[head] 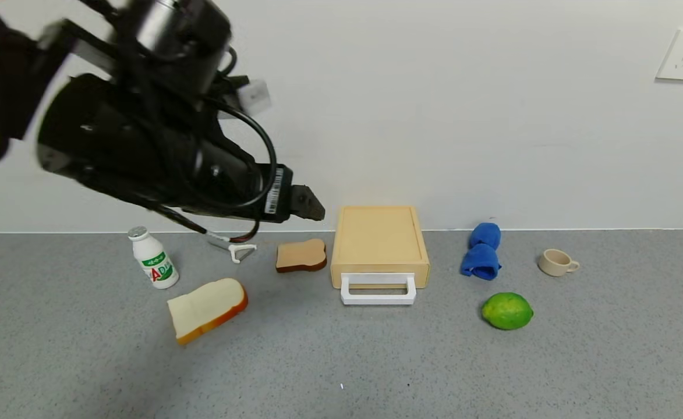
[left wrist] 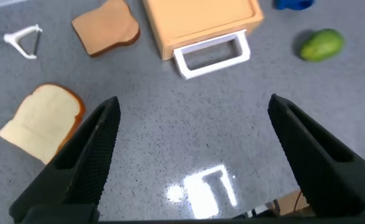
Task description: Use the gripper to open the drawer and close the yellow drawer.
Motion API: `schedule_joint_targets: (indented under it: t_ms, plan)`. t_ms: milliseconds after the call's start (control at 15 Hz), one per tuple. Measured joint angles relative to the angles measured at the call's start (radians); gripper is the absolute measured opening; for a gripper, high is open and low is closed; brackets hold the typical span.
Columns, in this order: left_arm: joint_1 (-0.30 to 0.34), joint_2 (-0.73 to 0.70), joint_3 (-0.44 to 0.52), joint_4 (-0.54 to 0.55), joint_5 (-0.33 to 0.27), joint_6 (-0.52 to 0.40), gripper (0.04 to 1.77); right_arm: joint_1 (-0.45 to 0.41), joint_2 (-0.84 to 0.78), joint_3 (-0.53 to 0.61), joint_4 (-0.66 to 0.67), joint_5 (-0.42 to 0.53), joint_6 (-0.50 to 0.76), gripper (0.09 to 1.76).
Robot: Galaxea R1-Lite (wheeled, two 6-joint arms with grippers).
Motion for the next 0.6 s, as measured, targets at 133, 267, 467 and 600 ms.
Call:
schedule_joint_targets:
  t_ms: [133,267,467,600]
  plan:
    - [0.030,-0.121,0.106,-0.046,-0.038,0.069,1.72,0.000,0.000,0.000,0.000,0.000,0.000,1.71]
    - [0.049,-0.253,0.214,-0.082,-0.052,0.126,1.72,0.000,0.000,0.000,0.000,0.000,0.000,1.71]
    - [0.060,-0.436,0.338,-0.103,-0.050,0.163,1.72,0.000,0.000,0.000,0.000,0.000,0.000,1.71]
    - [0.065,-0.557,0.411,-0.102,-0.018,0.175,1.72,0.000,0.000,0.000,0.000,0.000,0.000,1.71]
